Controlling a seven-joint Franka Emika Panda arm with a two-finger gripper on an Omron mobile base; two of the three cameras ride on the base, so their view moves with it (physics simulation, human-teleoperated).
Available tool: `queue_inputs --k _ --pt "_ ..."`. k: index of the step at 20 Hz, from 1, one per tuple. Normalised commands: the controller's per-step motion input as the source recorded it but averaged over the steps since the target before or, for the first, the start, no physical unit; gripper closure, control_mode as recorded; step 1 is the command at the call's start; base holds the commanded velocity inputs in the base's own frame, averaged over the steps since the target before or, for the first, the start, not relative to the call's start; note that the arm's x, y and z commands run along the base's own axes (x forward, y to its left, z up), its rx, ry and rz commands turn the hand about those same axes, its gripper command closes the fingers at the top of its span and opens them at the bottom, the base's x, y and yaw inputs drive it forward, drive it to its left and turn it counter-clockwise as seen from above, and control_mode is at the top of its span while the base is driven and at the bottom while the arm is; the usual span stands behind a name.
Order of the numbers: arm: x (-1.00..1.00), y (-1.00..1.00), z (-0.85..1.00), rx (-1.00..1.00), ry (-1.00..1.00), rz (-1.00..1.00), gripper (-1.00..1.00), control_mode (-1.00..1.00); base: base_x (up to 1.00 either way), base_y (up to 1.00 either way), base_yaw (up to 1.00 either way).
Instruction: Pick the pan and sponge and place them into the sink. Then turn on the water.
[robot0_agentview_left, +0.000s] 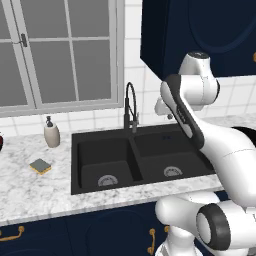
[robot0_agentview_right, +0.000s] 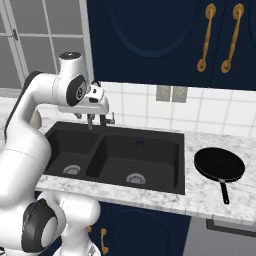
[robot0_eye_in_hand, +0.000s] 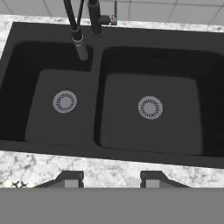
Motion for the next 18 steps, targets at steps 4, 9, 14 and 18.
queue_inputs --k 4,9,14,18 --pt "-0.01 0.60 -0.25 0.00 0.07 0.14 -1.00 -1.00 0.00 0.00 0.00" --pt "0.00 1.00 -0.55 0.00 0.03 0.42 -1.00 -1.00 0.00 0.00 0.00" --pt "-0.02 1.00 -0.52 0.00 0.00 0.44 -1.00 -1.00 0.00 0.00 0.00" --pt "0.00 0.98 -0.40 -0.09 0.03 0.21 -1.00 -1.00 0.00 0.00 0.00"
